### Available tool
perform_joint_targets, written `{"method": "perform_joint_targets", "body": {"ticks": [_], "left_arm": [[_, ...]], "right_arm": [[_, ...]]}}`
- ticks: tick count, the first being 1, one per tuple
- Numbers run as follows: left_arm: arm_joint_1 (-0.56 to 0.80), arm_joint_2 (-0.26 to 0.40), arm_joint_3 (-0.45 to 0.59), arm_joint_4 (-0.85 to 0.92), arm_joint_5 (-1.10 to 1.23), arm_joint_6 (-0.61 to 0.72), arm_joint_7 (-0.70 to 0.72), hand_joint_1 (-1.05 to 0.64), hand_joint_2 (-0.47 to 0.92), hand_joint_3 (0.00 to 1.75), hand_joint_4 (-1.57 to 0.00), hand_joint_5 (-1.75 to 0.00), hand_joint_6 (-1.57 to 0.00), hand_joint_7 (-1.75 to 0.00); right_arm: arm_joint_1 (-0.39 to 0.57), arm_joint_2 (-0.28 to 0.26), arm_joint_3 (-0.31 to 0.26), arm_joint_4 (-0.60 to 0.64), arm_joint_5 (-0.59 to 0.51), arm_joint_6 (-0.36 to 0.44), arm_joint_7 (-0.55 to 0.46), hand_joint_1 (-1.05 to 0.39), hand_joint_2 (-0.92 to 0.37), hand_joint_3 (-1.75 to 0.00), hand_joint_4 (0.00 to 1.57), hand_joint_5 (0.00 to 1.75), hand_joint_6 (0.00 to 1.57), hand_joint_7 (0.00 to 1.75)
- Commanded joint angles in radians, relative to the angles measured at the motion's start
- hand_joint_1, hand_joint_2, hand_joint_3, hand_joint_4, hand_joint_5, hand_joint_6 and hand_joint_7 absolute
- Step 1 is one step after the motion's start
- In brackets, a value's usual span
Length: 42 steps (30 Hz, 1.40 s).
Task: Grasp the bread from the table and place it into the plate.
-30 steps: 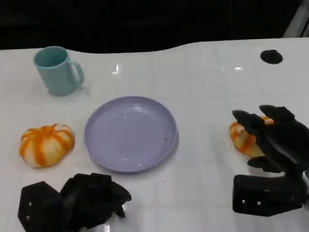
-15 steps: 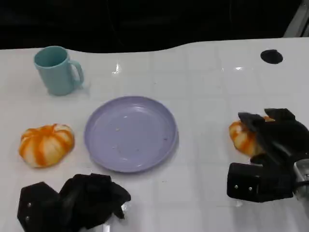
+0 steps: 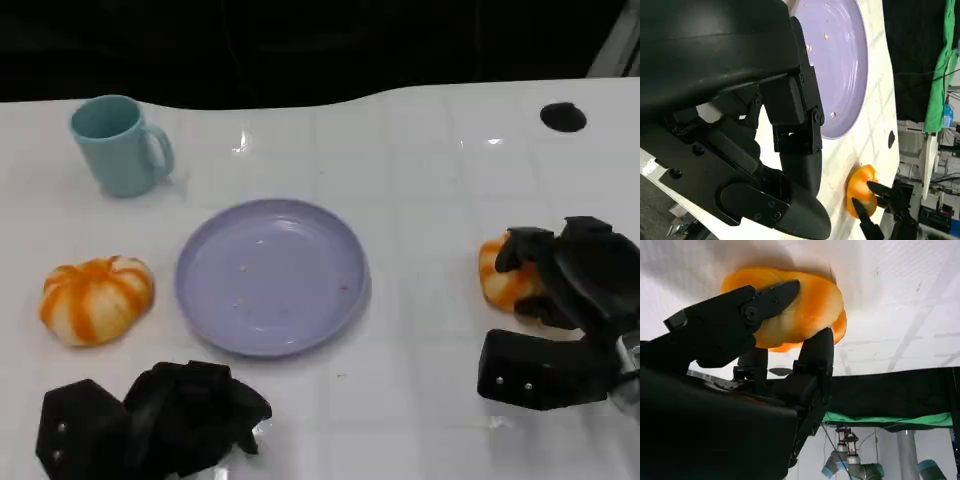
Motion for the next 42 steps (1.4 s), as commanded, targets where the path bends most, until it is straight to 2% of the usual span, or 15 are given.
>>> {"method": "perform_joint_targets", "body": {"ticks": [1,3,6,10,13,14,16,19,27,33,38,42], "left_arm": [[0.003,0.012,0.004,-0.001,0.001,0.009,0.009,-1.05,0.63,0.27,-0.89,-1.52,-1.49,-0.47],[0.003,0.012,0.004,0.0,0.001,0.007,0.01,-1.05,0.63,0.27,-0.89,-1.52,-1.49,-0.47],[0.003,0.012,0.004,-0.003,0.002,0.011,0.011,-1.05,0.63,0.27,-0.89,-1.52,-1.49,-0.47],[0.002,0.011,0.004,0.002,0.0,0.006,0.008,-1.05,0.63,0.27,-0.88,-1.52,-1.49,-0.47],[0.001,0.011,0.005,0.006,0.0,0.001,0.006,-1.05,0.63,0.27,-0.88,-1.52,-1.49,-0.47],[0.0,0.011,0.005,0.008,0.0,0.001,0.005,-1.05,0.63,0.27,-0.88,-1.53,-1.49,-0.47],[-0.003,0.012,0.006,0.014,0.0,0.0,0.005,-1.05,0.64,0.27,-0.88,-1.53,-1.49,-0.47],[-0.007,0.012,0.008,0.022,-0.002,-0.003,0.003,-1.05,0.64,0.27,-0.89,-1.53,-1.49,-0.47],[-0.007,0.014,0.01,0.024,-0.004,-0.005,0.0,-1.05,0.64,0.27,-0.89,-1.52,-1.49,-0.47],[-0.008,0.016,0.008,0.026,0.0,-0.002,0.003,-1.05,0.64,0.26,-0.89,-1.53,-1.49,-0.47],[-0.022,0.013,0.007,0.043,0.001,-0.005,0.003,-1.05,0.63,0.26,-0.89,-1.53,-1.49,-0.46],[-0.034,0.011,0.002,0.058,0.012,-0.008,0.008,-1.05,0.63,0.26,-0.9,-1.52,-1.5,-0.47]], "right_arm": [[-0.013,-0.007,0.005,0.029,0.017,-0.012,-0.034,-0.1,-0.89,-0.21,0.86,1.75,0.72,1.57],[-0.014,-0.007,0.004,0.038,0.022,-0.027,-0.055,-0.09,-0.87,-0.24,0.87,1.75,0.74,1.55],[-0.017,-0.005,0.003,0.046,0.024,-0.031,-0.081,-0.09,-0.79,-0.38,0.89,1.75,0.75,1.59],[-0.017,-0.005,0.001,0.044,0.037,-0.049,-0.11,-0.07,-0.74,-0.43,0.89,1.75,0.74,1.62],[-0.014,-0.006,-0.005,0.023,0.049,-0.063,-0.109,-0.07,-0.57,-0.78,0.9,1.75,0.73,1.65],[-0.012,-0.005,-0.007,0.008,0.054,-0.07,-0.106,-0.06,-0.53,-0.84,0.9,1.75,0.73,1.66],[-0.007,-0.005,-0.009,-0.023,0.063,-0.086,-0.103,-0.05,-0.43,-1.04,0.93,1.75,0.78,1.61],[0.004,0.003,-0.013,-0.083,0.079,-0.112,-0.092,-0.02,-0.33,-1.2,0.95,1.75,0.81,1.6],[0.01,0.035,-0.009,-0.183,0.088,-0.139,-0.053,-0.05,-0.25,-1.35,0.98,1.75,0.83,1.62],[0.009,0.081,-0.004,-0.243,0.092,-0.14,-0.023,-0.08,-0.22,-1.41,0.98,1.75,0.84,1.63],[-0.018,0.134,0.007,-0.235,0.097,-0.156,0.005,-0.08,-0.25,-1.41,0.98,1.75,0.83,1.63],[-0.046,0.175,0.027,-0.212,0.083,-0.151,0.008,-0.1,-0.22,-1.41,0.98,1.75,0.83,1.62]]}}
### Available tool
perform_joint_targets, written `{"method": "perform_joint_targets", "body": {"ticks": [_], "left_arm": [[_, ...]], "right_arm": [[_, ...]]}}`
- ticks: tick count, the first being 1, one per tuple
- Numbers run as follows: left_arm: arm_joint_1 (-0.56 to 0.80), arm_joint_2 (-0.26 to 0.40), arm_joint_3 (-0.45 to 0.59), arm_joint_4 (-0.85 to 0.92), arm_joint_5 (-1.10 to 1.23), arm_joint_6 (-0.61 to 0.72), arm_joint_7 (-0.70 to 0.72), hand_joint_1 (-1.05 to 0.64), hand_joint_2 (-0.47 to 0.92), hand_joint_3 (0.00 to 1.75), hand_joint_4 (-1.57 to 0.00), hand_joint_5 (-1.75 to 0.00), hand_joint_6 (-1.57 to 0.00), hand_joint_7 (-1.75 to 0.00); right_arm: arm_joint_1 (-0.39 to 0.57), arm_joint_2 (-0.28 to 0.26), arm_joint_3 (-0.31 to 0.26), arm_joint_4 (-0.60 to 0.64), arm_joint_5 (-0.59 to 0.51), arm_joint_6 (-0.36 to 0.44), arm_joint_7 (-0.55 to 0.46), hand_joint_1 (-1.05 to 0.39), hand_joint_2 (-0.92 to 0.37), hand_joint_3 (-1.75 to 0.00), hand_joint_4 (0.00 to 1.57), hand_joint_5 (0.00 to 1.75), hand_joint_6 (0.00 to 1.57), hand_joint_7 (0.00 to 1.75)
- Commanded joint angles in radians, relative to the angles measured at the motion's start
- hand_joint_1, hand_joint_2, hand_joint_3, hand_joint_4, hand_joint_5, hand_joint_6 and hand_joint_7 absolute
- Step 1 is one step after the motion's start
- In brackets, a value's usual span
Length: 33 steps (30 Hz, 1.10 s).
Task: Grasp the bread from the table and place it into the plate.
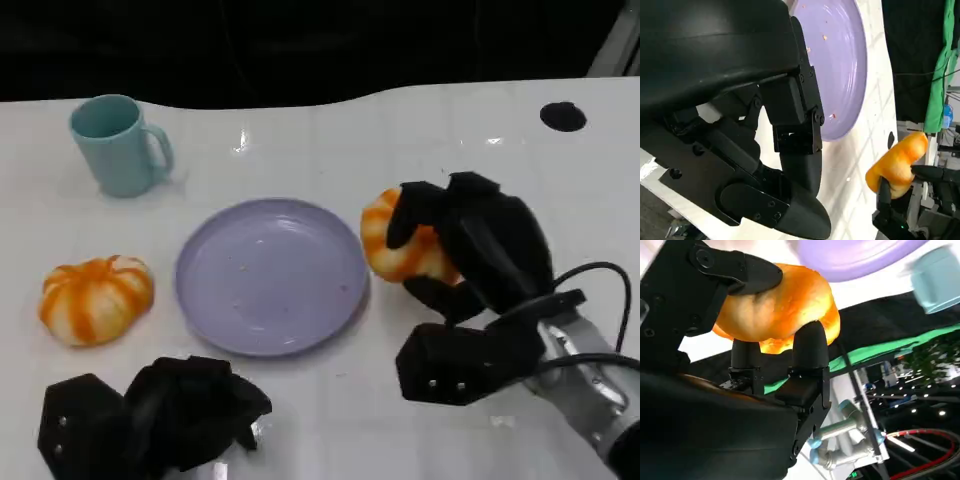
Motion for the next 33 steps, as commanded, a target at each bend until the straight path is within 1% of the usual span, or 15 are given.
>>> {"method": "perform_joint_targets", "body": {"ticks": [1,3,12,20,22,23,24,25,27,28,29,30,31,32,33], "left_arm": [[-0.006,0.011,-0.002,0.024,0.012,0.002,0.01,-1.05,0.63,0.26,-0.9,-1.52,-1.5,-0.47],[-0.004,0.01,-0.005,0.024,0.012,0.0,0.008,-1.05,0.63,0.26,-0.9,-1.52,-1.5,-0.47],[0.014,0.003,-0.014,0.006,0.004,-0.006,0.003,-1.05,0.63,0.25,-0.9,-1.51,-1.5,-0.46],[0.024,0.005,-0.029,-0.006,0.015,-0.011,0.007,-1.05,0.63,0.25,-0.91,-1.52,-1.49,-0.46],[0.024,0.005,-0.031,-0.006,0.016,-0.011,0.008,-1.05,0.63,0.25,-0.91,-1.52,-1.49,-0.47],[0.024,0.006,-0.031,-0.005,0.015,-0.012,0.007,-1.05,0.63,0.26,-0.91,-1.52,-1.49,-0.47],[0.023,0.006,-0.032,-0.003,0.015,-0.014,0.006,-1.05,0.63,0.26,-0.91,-1.52,-1.49,-0.47],[0.023,0.006,-0.032,-0.003,0.014,-0.014,0.006,-1.05,0.63,0.26,-0.91,-1.52,-1.49,-0.47],[0.024,0.006,-0.032,-0.005,0.014,-0.011,0.007,-1.05,0.63,0.26,-0.92,-1.52,-1.49,-0.47],[0.023,0.005,-0.033,-0.006,0.013,-0.01,0.007,-1.05,0.63,0.26,-0.92,-1.52,-1.49,-0.47],[0.024,0.005,-0.033,-0.007,0.012,-0.009,0.007,-1.05,0.63,0.26,-0.92,-1.52,-1.49,-0.47],[0.024,0.004,-0.033,-0.009,0.012,-0.007,0.009,-1.05,0.63,0.26,-0.92,-1.52,-1.48,-0.47],[0.025,0.004,-0.033,-0.011,0.012,-0.005,0.01,-1.05,0.63,0.26,-0.92,-1.52,-1.49,-0.47],[0.025,0.003,-0.034,-0.012,0.013,-0.003,0.012,-1.05,0.63,0.26,-0.92,-1.51,-1.49,-0.47],[0.026,0.004,-0.034,-0.013,0.015,-0.003,0.013,-1.05,0.63,0.26,-0.92,-1.51,-1.49,-0.47]], "right_arm": [[-0.051,0.034,0.015,0.028,-0.002,-0.012,-0.004,-0.1,-0.22,-1.4,0.98,1.75,0.83,1.62],[-0.07,0.056,0.027,0.053,-0.004,-0.032,-0.012,-0.08,-0.22,-1.4,0.99,1.75,0.82,1.66],[-0.158,0.148,0.063,0.179,-0.009,-0.071,-0.038,-0.11,-0.28,-1.39,0.97,1.75,0.78,1.7],[-0.246,0.233,0.058,0.354,0.014,-0.092,-0.076,-0.12,-0.32,-1.34,0.95,1.75,0.78,1.65],[-0.263,0.247,0.049,0.391,0.034,-0.102,-0.055,-0.13,-0.35,-1.29,0.92,1.75,0.79,1.59],[-0.27,0.251,0.046,0.405,0.043,-0.109,-0.043,-0.12,-0.37,-1.26,0.9,1.75,0.8,1.5],[-0.276,0.255,0.044,0.418,0.055,-0.113,-0.016,-0.12,-0.39,-1.2,0.85,1.69,0.84,1.25],[-0.283,0.256,0.043,0.427,0.066,-0.119,0.012,-0.13,-0.44,-1.08,0.82,1.6,0.87,1.02],[-0.292,0.256,0.041,0.438,0.084,-0.122,0.071,-0.16,-0.56,-0.77,0.72,1.3,0.87,0.52],[-0.297,0.252,0.047,0.437,0.084,-0.116,0.096,-0.17,-0.6,-0.67,0.71,1.24,0.89,0.38],[-0.299,0.247,0.053,0.433,0.082,-0.108,0.123,-0.21,-0.62,-0.61,0.59,1.05,0.81,0.25],[-0.3,0.242,0.058,0.428,0.08,-0.105,0.148,-0.26,-0.64,-0.55,0.43,0.75,0.67,0.11],[-0.3,0.236,0.063,0.422,0.076,-0.101,0.171,-0.29,-0.66,-0.49,0.37,0.57,0.6,0.06],[-0.3,0.231,0.066,0.415,0.076,-0.093,0.195,-0.33,-0.69,-0.44,0.31,0.46,0.53,0.03],[-0.297,0.226,0.068,0.405,0.077,-0.085,0.222,-0.4,-0.77,-0.3,0.2,0.38,0.43,0.01]]}}
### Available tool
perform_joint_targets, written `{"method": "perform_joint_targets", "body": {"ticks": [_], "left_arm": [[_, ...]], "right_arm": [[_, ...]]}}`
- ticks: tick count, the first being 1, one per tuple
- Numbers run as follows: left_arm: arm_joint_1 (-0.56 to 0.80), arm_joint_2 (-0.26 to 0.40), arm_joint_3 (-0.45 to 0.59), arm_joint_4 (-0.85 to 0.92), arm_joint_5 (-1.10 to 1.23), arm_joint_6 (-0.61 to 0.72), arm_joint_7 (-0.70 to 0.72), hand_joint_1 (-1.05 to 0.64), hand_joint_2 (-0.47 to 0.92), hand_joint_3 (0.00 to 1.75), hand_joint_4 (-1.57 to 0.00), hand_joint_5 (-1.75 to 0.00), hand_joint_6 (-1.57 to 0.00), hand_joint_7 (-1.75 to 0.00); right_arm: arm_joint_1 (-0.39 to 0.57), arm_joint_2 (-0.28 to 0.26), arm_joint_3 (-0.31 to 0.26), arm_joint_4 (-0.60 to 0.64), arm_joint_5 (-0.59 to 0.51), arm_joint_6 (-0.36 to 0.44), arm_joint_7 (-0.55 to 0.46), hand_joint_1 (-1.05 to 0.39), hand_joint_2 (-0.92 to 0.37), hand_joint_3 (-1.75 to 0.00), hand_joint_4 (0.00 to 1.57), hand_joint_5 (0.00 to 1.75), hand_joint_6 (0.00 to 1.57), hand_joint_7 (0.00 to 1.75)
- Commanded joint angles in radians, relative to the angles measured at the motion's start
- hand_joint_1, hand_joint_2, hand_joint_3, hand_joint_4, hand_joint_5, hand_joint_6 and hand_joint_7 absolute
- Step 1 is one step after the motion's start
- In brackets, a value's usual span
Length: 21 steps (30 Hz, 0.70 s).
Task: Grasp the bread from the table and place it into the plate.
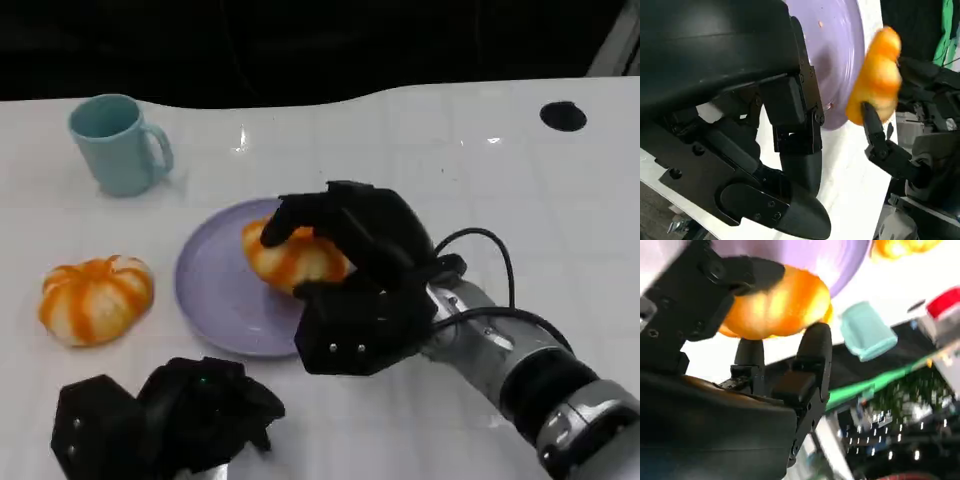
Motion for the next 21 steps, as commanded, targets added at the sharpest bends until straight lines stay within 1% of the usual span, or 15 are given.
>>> {"method": "perform_joint_targets", "body": {"ticks": [1,2,3,6,10,15,21], "left_arm": [[0.019,0.01,-0.001,-0.003,0.013,0.008,0.014,-1.05,0.63,0.26,-0.92,-1.51,-1.49,-0.47],[0.018,0.011,-0.002,-0.003,0.014,0.007,0.014,-1.05,0.64,0.26,-0.92,-1.51,-1.49,-0.47],[0.018,0.012,-0.002,-0.002,0.014,0.006,0.013,-1.05,0.64,0.26,-0.92,-1.51,-1.49,-0.47],[0.018,0.012,-0.002,0.0,0.013,0.003,0.011,-1.05,0.64,0.26,-0.92,-1.51,-1.49,-0.47],[0.017,0.011,-0.001,-0.002,0.011,0.006,0.01,-1.05,0.64,0.26,-0.92,-1.52,-1.48,-0.48],[0.011,0.009,0.003,0.008,0.006,0.0,0.006,-1.05,0.63,0.25,-0.91,-1.53,-1.48,-0.48],[0.006,0.011,0.003,0.016,0.011,-0.006,0.008,-1.05,0.63,0.25,-0.91,-1.52,-1.48,-0.48]], "right_arm": [[-0.017,-0.025,0.012,-0.034,0.009,0.028,0.099,-0.44,-0.84,-0.19,0.12,0.39,0.37,0.01],[-0.011,-0.03,0.011,-0.049,0.012,0.04,0.126,-0.47,-0.88,-0.13,0.06,0.41,0.34,0.01],[-0.005,-0.036,0.012,-0.064,0.013,0.048,0.146,-0.52,-0.9,-0.12,0.02,0.38,0.29,0.0],[0.026,-0.055,0.012,-0.129,0.016,0.071,0.188,-0.57,-0.92,-0.13,0.0,0.33,0.24,0.0],[0.073,-0.081,0.007,-0.222,0.023,0.087,0.221,-0.59,-0.92,-0.14,0.0,0.31,0.23,0.0],[0.148,-0.117,-0.008,-0.361,0.041,0.097,0.265,-0.58,-0.92,-0.14,0.0,0.34,0.19,0.0],[0.259,-0.195,-0.024,-0.53,0.046,0.063,0.275,-0.57,-0.92,-0.14,0.0,0.36,0.19,0.0]]}}
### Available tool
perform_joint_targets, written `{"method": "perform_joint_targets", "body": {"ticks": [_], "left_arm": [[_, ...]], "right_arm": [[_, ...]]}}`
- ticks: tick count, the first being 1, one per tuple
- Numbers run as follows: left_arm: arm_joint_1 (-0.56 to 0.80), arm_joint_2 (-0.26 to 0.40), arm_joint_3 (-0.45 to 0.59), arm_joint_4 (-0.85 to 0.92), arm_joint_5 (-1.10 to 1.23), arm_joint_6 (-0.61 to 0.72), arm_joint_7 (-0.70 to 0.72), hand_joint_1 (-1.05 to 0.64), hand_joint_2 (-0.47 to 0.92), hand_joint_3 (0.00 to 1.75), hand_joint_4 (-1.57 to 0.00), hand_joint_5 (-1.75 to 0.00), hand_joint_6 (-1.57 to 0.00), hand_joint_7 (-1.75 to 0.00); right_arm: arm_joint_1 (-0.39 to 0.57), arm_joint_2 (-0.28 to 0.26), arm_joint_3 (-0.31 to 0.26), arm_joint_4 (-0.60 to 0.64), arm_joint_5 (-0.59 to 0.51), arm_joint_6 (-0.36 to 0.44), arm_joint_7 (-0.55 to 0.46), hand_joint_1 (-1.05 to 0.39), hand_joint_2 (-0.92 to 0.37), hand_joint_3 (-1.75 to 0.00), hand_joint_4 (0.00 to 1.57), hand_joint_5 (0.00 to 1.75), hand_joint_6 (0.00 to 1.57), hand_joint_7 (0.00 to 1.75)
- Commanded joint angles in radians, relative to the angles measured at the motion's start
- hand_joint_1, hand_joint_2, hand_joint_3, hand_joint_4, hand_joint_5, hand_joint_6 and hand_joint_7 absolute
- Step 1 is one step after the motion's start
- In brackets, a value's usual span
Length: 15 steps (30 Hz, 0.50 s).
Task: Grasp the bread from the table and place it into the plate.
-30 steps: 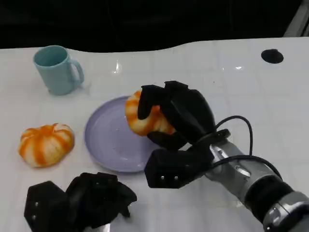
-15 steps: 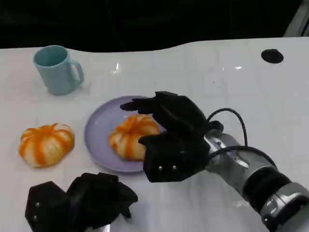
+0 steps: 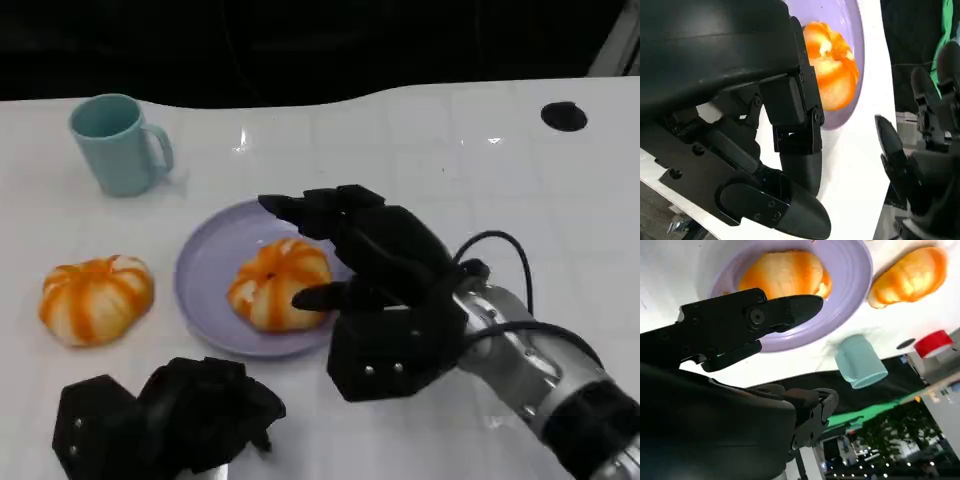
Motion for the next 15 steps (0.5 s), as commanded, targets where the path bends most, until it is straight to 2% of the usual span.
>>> {"method": "perform_joint_targets", "body": {"ticks": [1,3,7,11,15], "left_arm": [[0.007,0.013,0.003,0.015,0.01,-0.006,0.005,-1.05,0.64,0.25,-0.91,-1.53,-1.48,-0.48],[0.008,0.013,0.003,0.016,0.01,-0.01,0.004,-1.05,0.64,0.26,-0.91,-1.53,-1.48,-0.48],[0.012,0.011,0.004,0.006,0.007,0.003,0.009,-1.05,0.64,0.25,-0.9,-1.52,-1.48,-0.48],[0.011,0.011,0.005,0.01,0.007,-0.002,0.008,-1.05,0.63,0.25,-0.9,-1.52,-1.48,-0.48],[0.011,0.01,0.005,0.012,0.004,-0.008,0.001,-1.05,0.64,0.25,-0.91,-1.52,-1.47,-0.48]], "right_arm": [[0.074,-0.069,-0.019,-0.108,0.011,-0.03,0.007,-0.57,-0.92,-0.14,0.0,0.35,0.19,0.0],[0.098,-0.088,-0.022,-0.144,0.011,-0.03,0.014,-0.56,-0.92,-0.14,0.0,0.33,0.18,0.0],[0.181,-0.162,-0.041,-0.239,0.007,-0.073,0.003,-0.52,-0.92,-0.11,0.0,0.3,0.18,0.0],[0.247,-0.212,-0.064,-0.3,0.006,-0.112,-0.011,-0.48,-0.92,-0.09,0.0,0.3,0.19,0.01],[0.307,-0.245,-0.096,-0.334,0.012,-0.173,-0.059,-0.44,-0.92,-0.03,0.0,0.42,0.27,0.03]]}}
